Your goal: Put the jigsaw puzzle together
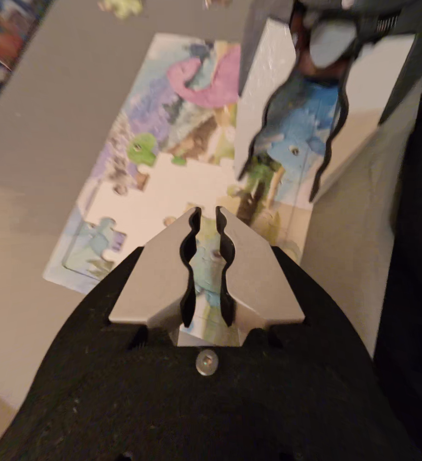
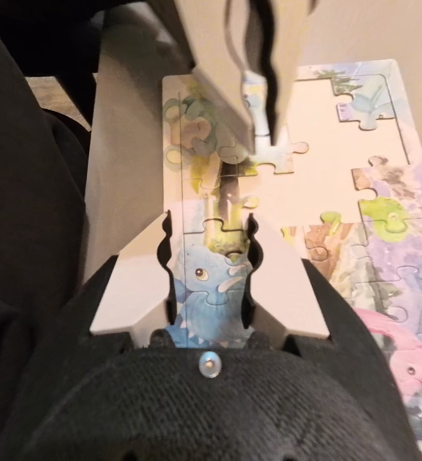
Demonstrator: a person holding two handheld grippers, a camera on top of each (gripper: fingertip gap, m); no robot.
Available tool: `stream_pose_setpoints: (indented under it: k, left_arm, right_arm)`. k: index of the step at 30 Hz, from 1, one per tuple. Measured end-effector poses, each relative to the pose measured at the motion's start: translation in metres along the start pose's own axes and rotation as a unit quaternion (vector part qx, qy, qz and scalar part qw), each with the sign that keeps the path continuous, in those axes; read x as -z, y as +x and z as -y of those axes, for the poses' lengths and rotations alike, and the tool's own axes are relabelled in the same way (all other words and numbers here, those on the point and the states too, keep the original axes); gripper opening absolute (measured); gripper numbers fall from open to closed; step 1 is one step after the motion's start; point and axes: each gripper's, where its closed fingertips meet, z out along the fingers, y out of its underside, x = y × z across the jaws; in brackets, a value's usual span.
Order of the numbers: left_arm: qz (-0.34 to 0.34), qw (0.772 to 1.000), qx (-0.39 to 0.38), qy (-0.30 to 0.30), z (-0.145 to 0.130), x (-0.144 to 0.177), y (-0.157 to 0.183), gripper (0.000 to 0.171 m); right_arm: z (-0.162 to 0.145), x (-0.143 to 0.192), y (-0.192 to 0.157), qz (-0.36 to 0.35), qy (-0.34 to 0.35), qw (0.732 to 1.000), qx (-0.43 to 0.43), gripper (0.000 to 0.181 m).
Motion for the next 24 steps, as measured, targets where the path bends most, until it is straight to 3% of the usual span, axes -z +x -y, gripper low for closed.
stream_pose_setpoints:
  k: [3,8,24]
  left_arm:
    - [0.007,0.999,0.017,-0.043,-0.025,-0.005,0.012,0.010]
    - [0.008,0.998,0.052,-0.029,-0.024,-0.005,0.014,0.000]
    - [-0.009,0.998,0.060,-0.015,-0.024,-0.006,0.014,0.000]
  right_arm:
    - [0.000,0.000,0.001,-0.001,-0.013,1.000,-0.005,0.047]
    - [0.000,0.000,0.001,-0.005,-0.033,0.999,-0.007,0.045]
    - [0.013,0.010,0.002,0.000,0.008,1.000,-0.028,0.045]
